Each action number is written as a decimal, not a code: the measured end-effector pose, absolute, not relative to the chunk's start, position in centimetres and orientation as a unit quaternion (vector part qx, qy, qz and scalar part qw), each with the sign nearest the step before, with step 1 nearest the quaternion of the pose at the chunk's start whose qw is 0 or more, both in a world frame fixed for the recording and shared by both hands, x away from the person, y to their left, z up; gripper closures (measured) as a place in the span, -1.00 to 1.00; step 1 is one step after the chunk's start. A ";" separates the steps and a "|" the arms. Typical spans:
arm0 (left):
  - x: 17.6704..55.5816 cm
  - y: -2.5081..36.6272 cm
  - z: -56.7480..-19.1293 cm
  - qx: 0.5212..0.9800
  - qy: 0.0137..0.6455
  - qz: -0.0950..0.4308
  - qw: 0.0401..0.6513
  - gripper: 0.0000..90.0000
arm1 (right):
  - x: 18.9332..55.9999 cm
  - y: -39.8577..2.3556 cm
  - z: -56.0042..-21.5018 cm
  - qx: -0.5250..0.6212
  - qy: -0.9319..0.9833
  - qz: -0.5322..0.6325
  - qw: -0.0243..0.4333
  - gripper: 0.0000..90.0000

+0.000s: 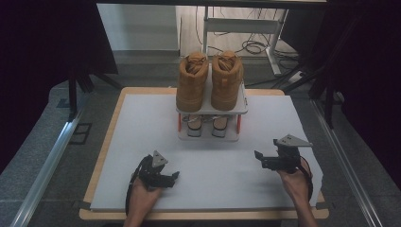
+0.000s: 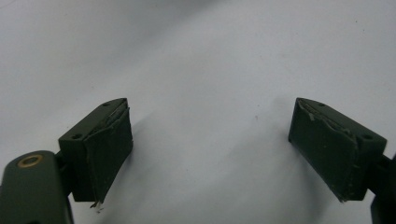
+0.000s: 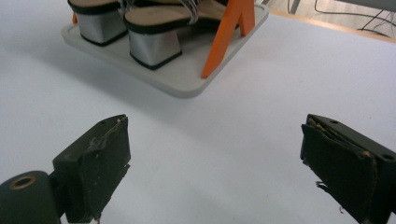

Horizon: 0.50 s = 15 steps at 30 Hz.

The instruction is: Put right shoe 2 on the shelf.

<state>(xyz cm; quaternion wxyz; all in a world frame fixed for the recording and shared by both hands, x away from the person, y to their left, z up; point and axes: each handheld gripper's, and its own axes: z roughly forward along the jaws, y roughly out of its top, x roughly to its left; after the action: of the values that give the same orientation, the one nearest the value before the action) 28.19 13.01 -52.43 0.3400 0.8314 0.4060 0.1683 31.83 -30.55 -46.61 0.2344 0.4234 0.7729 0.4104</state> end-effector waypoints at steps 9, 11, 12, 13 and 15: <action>28.2 13.0 -52.4 0.831 0.406 0.169 0.340 -0.70 | 31.4 -31.0 -48.4 0.433 0.779 0.392 0.225 -0.84; 28.2 13.0 -52.4 0.831 0.406 0.169 0.340 -0.70 | 31.3 -31.1 -48.8 0.436 0.782 0.388 0.221 -0.84; 28.2 13.0 -52.4 0.831 0.406 0.169 0.340 -0.70 | 31.3 -31.2 -49.1 0.436 0.783 0.385 0.221 -0.84; 28.2 13.0 -52.4 0.831 0.406 0.169 0.340 -0.70 | 31.2 -31.2 -49.3 0.438 0.784 0.382 0.219 -0.84; 28.2 13.0 -52.4 0.831 0.406 0.169 0.340 -0.70 | 31.1 -31.4 -49.9 0.441 0.787 0.376 0.213 -0.84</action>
<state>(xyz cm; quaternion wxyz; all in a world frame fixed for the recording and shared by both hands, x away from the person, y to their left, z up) 28.17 13.00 -52.44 0.3403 0.8313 0.4057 0.1692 31.11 -31.38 -49.85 0.2127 0.4410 0.7866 0.3762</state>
